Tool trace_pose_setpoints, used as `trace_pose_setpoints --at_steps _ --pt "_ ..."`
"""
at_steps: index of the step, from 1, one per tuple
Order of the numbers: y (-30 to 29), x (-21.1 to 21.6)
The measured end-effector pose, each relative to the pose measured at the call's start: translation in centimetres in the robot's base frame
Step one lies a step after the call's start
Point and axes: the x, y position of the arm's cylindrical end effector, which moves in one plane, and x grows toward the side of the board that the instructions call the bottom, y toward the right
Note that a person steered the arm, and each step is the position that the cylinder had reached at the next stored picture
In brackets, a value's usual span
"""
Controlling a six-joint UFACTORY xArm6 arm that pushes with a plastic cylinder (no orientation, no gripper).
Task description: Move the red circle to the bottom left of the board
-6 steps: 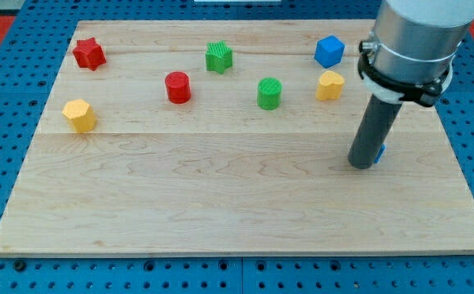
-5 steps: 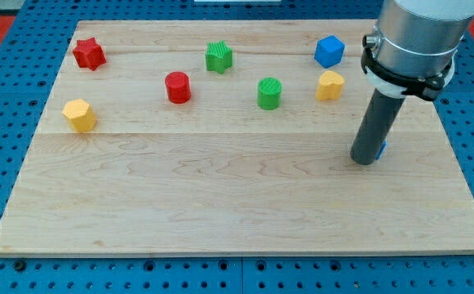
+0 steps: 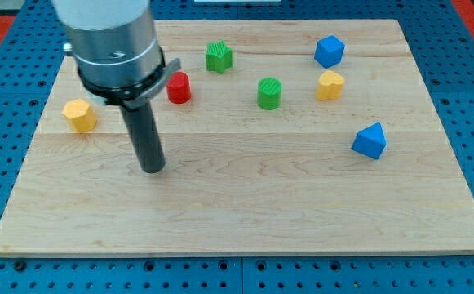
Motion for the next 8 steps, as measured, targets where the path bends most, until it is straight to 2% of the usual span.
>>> trace_pose_setpoints --at_steps 2,3,6,8 --pt "-1.2 -1.1" --pt "-0.9 -3.6" --pt "6.1 -14.6" --pt "7.8 -16.5"
